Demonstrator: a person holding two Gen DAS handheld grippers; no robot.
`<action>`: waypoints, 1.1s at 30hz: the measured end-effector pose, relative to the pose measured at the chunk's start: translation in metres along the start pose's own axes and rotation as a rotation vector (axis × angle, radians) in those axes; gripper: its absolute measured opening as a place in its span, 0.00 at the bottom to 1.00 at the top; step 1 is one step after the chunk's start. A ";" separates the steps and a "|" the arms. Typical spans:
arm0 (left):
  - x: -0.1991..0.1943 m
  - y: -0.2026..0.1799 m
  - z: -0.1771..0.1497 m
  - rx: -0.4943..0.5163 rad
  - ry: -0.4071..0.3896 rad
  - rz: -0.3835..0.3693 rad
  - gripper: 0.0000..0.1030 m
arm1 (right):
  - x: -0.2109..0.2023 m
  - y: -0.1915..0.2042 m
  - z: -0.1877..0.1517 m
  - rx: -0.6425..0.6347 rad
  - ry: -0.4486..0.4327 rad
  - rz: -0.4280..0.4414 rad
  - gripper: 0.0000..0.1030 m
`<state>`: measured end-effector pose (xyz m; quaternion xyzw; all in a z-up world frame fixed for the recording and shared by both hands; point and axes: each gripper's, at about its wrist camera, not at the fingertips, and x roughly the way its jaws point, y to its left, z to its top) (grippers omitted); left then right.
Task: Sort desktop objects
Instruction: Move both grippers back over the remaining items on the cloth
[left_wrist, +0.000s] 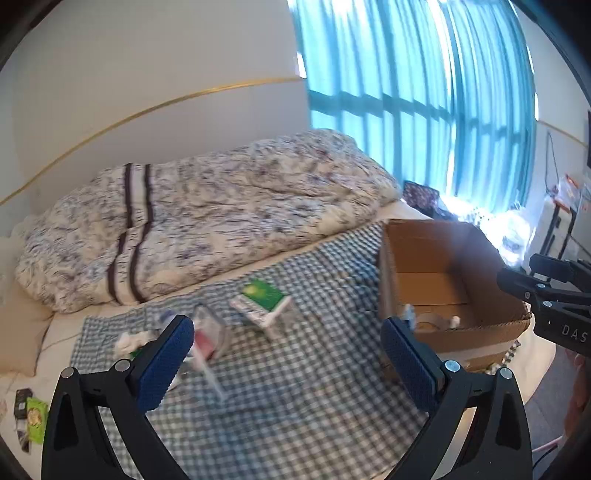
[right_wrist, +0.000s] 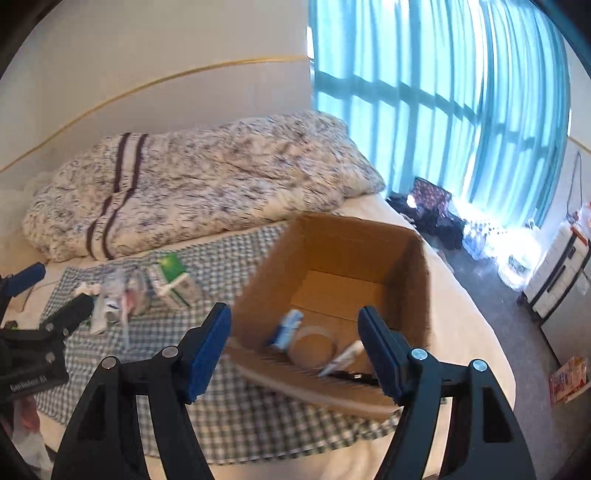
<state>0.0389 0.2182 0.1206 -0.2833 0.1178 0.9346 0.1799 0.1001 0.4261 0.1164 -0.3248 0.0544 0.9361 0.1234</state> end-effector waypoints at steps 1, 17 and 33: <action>-0.008 0.013 -0.002 -0.010 -0.001 0.007 1.00 | -0.007 0.012 0.000 -0.007 -0.007 0.009 0.69; -0.045 0.186 -0.070 -0.121 0.091 0.189 1.00 | -0.018 0.194 -0.019 -0.149 0.039 0.179 0.69; 0.082 0.273 -0.149 -0.211 0.195 0.225 1.00 | 0.110 0.296 -0.067 -0.298 0.134 0.220 0.69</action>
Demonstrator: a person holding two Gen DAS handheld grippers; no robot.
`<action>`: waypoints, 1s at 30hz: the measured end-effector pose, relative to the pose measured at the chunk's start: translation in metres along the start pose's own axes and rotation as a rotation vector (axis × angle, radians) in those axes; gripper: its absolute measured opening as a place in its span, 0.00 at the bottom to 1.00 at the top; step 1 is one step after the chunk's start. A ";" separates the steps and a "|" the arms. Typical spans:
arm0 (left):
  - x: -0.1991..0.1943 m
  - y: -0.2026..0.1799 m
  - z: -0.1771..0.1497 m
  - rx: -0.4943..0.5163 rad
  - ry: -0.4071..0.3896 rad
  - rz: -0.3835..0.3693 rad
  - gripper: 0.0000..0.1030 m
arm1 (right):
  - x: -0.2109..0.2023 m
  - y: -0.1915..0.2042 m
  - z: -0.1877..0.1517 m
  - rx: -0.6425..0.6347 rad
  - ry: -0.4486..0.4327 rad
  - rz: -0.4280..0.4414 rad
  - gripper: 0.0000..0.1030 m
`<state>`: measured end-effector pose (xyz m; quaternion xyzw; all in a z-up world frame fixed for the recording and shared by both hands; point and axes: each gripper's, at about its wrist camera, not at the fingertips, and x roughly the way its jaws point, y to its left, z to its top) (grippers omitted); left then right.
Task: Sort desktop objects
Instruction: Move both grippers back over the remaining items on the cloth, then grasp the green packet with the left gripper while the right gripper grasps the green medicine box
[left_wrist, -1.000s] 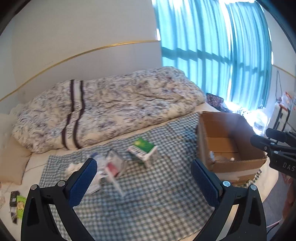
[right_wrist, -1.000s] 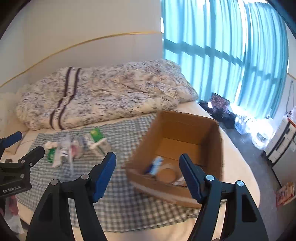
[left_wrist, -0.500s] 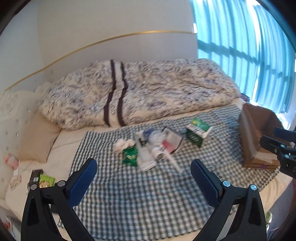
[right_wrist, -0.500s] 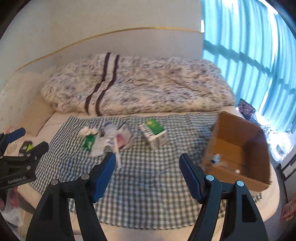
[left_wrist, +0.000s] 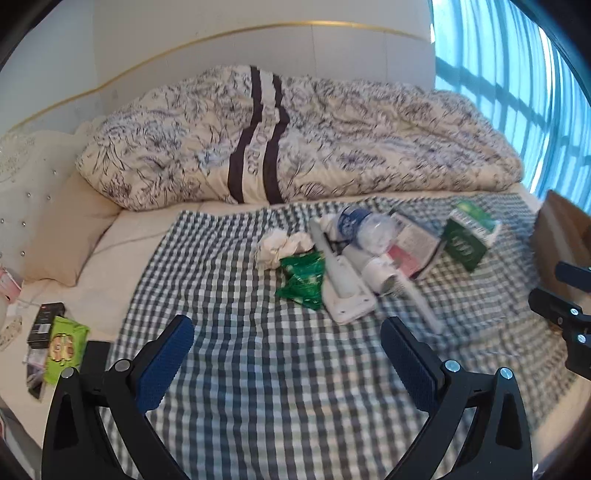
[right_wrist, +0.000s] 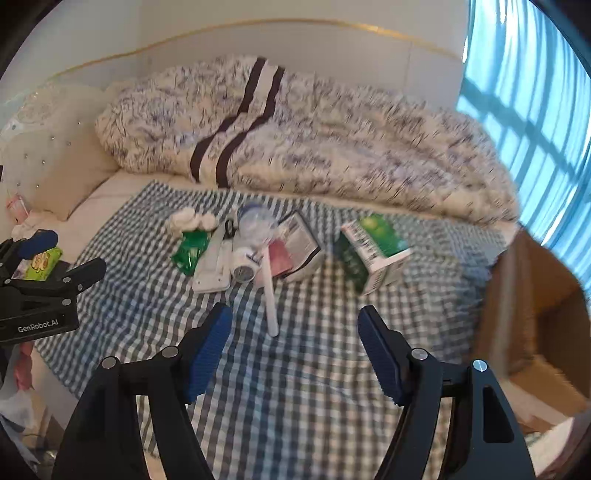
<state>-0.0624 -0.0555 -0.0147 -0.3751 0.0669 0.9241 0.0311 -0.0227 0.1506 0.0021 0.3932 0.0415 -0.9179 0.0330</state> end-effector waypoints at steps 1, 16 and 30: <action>0.013 0.001 -0.002 0.001 0.002 0.005 1.00 | 0.012 -0.001 -0.002 0.003 0.008 0.007 0.69; 0.156 -0.005 -0.010 -0.020 0.038 0.005 1.00 | 0.131 -0.028 -0.027 0.023 0.058 0.034 0.69; 0.202 0.011 0.005 -0.146 0.045 -0.087 0.98 | 0.165 -0.067 -0.019 0.064 0.049 -0.016 0.69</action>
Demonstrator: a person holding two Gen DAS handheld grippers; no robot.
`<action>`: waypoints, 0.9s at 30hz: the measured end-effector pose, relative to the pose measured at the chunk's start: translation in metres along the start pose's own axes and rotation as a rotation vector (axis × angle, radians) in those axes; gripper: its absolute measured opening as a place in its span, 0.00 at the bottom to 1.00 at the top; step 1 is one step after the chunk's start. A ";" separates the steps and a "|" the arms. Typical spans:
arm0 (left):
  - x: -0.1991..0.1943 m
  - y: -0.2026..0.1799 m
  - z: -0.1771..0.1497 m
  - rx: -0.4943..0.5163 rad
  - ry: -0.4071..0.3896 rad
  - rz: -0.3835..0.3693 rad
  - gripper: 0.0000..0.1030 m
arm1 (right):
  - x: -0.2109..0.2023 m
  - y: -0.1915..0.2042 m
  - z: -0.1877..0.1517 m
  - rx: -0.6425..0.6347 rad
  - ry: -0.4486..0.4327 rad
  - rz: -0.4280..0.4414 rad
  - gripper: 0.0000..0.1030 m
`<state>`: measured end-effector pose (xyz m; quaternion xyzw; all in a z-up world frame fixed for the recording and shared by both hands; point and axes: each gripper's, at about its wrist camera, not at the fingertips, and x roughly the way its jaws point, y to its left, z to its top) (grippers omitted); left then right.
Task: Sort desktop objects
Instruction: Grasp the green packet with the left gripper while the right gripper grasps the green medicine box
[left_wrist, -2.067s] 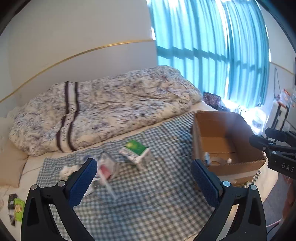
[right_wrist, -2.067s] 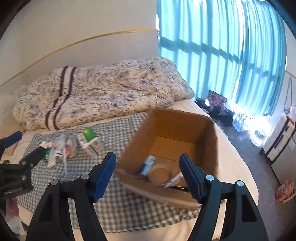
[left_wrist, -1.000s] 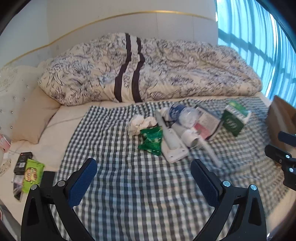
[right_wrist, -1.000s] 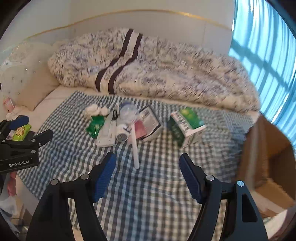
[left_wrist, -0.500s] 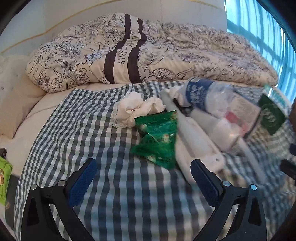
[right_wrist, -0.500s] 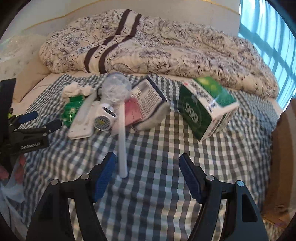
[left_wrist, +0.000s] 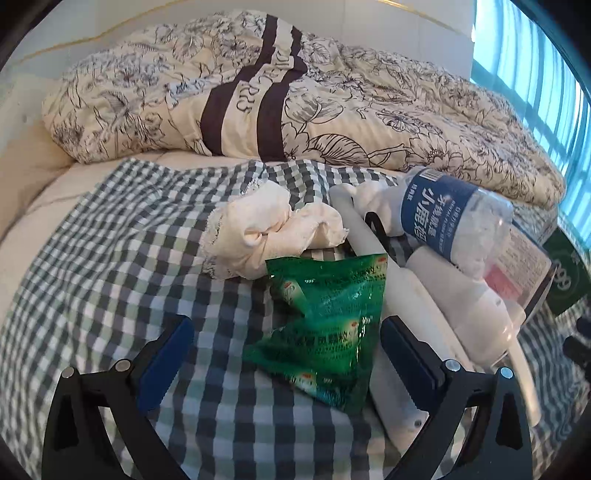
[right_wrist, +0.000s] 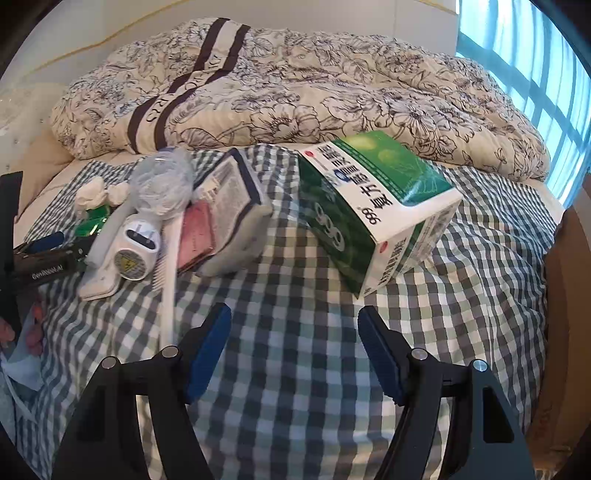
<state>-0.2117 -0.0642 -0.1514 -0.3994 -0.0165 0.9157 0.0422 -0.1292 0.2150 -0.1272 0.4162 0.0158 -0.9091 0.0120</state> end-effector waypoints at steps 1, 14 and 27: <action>0.001 0.002 0.001 -0.008 0.001 -0.014 0.91 | 0.002 -0.001 0.000 0.003 0.001 -0.002 0.69; 0.003 -0.017 -0.007 0.113 0.025 0.060 0.32 | -0.005 -0.024 0.015 0.017 -0.018 -0.032 0.82; 0.019 -0.006 -0.008 0.063 0.068 0.016 0.36 | 0.021 -0.057 0.038 -0.056 0.024 -0.110 0.84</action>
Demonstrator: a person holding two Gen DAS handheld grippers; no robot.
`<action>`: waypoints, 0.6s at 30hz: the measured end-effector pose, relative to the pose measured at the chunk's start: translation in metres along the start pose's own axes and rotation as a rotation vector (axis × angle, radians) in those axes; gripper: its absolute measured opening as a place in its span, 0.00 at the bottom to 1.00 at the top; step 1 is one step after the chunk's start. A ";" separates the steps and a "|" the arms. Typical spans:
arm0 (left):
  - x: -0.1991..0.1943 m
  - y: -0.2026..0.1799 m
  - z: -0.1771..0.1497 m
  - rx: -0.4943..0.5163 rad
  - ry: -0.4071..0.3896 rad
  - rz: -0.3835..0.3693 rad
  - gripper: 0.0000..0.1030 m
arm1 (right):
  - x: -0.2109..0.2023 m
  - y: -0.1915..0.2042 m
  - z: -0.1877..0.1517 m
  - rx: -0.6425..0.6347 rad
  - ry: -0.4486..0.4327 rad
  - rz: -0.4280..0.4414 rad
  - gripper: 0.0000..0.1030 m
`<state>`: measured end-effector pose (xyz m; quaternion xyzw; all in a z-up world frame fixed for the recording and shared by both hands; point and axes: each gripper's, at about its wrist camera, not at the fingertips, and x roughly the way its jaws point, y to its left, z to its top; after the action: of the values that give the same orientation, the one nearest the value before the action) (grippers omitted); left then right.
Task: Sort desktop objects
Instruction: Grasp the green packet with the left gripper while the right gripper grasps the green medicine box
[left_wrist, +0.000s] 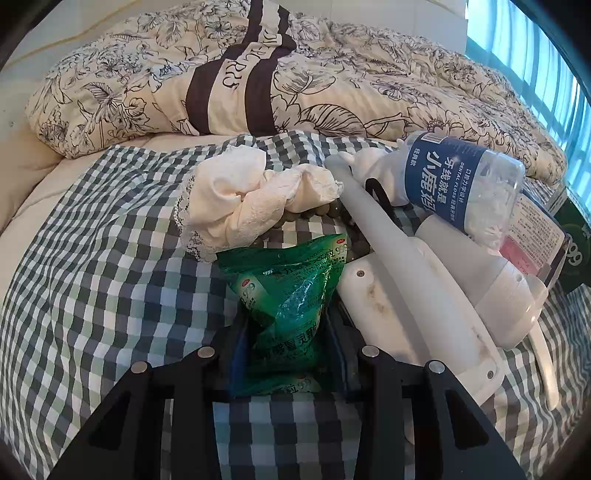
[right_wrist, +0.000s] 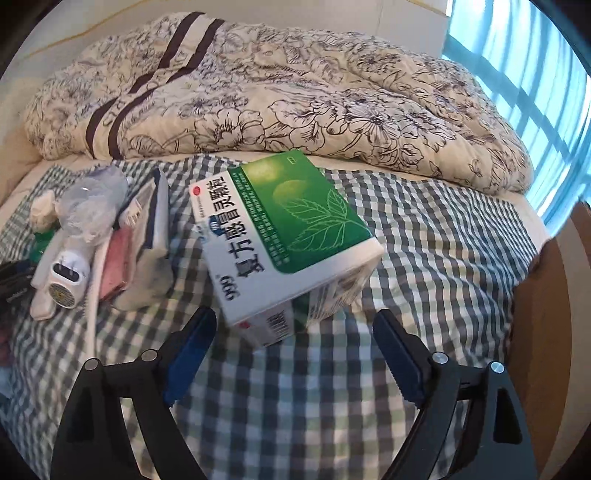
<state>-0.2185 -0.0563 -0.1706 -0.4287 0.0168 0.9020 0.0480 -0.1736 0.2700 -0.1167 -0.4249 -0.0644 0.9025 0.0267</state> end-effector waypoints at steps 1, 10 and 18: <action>0.000 0.000 0.000 0.000 -0.001 0.001 0.36 | 0.002 0.000 0.001 -0.020 -0.003 -0.021 0.84; 0.000 -0.002 -0.002 0.002 -0.006 0.005 0.36 | 0.019 0.006 0.015 -0.152 -0.035 -0.055 0.88; 0.000 -0.001 -0.002 -0.002 -0.007 0.001 0.36 | 0.019 -0.004 0.023 -0.092 -0.061 0.033 0.88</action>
<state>-0.2170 -0.0553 -0.1723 -0.4257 0.0159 0.9035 0.0474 -0.2039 0.2738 -0.1164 -0.3989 -0.0994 0.9116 -0.0098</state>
